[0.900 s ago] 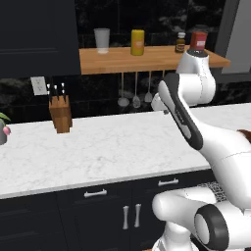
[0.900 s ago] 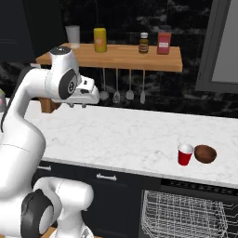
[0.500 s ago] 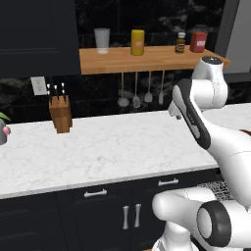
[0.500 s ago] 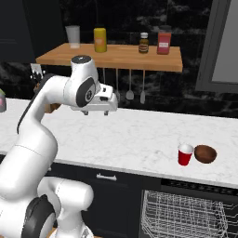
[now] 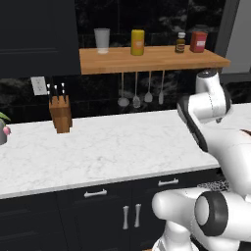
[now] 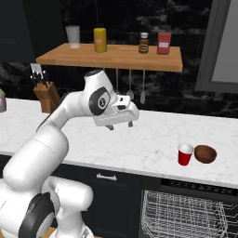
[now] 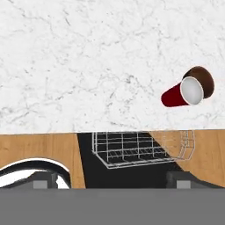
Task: Pick up the cup and bowl from the counter, place them in the dishwasher, and close the dishwasher door.
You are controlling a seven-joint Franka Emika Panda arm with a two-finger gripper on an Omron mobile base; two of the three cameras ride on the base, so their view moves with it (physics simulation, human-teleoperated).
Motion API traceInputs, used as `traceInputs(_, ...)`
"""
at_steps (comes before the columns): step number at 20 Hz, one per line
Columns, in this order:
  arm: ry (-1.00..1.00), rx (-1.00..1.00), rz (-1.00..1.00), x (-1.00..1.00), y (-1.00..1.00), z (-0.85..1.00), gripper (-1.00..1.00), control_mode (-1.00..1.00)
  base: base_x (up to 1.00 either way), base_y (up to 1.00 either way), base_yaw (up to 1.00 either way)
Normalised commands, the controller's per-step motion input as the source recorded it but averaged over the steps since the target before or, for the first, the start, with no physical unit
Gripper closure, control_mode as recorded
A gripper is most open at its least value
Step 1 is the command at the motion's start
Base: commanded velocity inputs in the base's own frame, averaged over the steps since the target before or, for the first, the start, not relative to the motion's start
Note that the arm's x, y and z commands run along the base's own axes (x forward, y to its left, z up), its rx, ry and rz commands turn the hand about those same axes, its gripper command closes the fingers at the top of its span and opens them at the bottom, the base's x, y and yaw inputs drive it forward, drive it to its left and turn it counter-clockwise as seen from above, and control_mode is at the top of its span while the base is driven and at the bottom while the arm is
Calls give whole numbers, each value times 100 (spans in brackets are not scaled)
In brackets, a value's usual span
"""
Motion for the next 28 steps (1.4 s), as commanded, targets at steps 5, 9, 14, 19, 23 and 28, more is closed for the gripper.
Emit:
traceInputs(5, 28, -2, -22, 18, -100, -18, -100, -100, 0, 0, 0)
traceInputs(9, 2, 1, -7, 1, -27, -1, -100, -100, 0, 0, 0)
traceInputs(14, 0, 0, 0, 0, -5, -2, -100, -100, 0, 0, 0)
traceInputs(19, 10, 2, 0, 10, -25, -23, -100, -100, 0, 0, 0)
traceInputs(23, 3, 2, 0, 0, -15, -14, -100, -100, 0, 0, 0)
traceInputs(28, 13, 13, -3, 5, -26, -10, -100, -100, 0, 0, 0)
